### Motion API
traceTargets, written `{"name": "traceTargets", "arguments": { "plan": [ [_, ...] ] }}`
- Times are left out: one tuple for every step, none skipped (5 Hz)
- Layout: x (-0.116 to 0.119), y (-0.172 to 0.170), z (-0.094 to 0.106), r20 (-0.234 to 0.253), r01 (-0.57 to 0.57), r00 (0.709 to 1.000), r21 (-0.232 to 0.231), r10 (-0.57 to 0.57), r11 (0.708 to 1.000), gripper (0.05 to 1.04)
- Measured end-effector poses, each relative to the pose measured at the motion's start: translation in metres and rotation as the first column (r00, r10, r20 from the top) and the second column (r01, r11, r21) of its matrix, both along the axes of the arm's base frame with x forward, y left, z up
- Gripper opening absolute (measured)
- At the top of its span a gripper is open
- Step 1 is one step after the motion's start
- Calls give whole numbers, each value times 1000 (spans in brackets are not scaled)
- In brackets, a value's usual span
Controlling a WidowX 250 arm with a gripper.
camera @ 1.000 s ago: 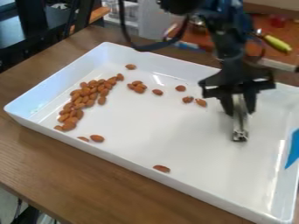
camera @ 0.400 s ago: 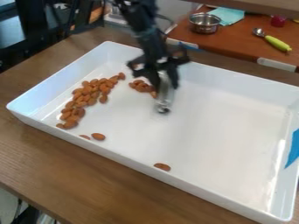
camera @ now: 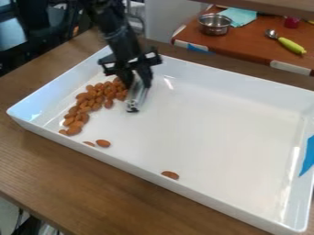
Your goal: Sweep into pile
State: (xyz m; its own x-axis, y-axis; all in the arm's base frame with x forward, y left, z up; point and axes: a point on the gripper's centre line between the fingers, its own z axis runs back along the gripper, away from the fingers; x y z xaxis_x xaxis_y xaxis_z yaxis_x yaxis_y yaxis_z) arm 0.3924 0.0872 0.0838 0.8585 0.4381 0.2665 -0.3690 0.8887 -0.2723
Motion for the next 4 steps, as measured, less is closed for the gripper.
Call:
{"name": "traceTargets", "arguments": {
  "plan": [
    [-8,23,1,32,9,999,66,-11,998,376],
    [-20,23,7,24,12,1000,25,-12,1000,376],
    [-27,-9,35,11,-9,1000,-121,11,993,376],
    [-22,-51,57,-4,-16,1000,-245,15,969,376]
  ]
}}
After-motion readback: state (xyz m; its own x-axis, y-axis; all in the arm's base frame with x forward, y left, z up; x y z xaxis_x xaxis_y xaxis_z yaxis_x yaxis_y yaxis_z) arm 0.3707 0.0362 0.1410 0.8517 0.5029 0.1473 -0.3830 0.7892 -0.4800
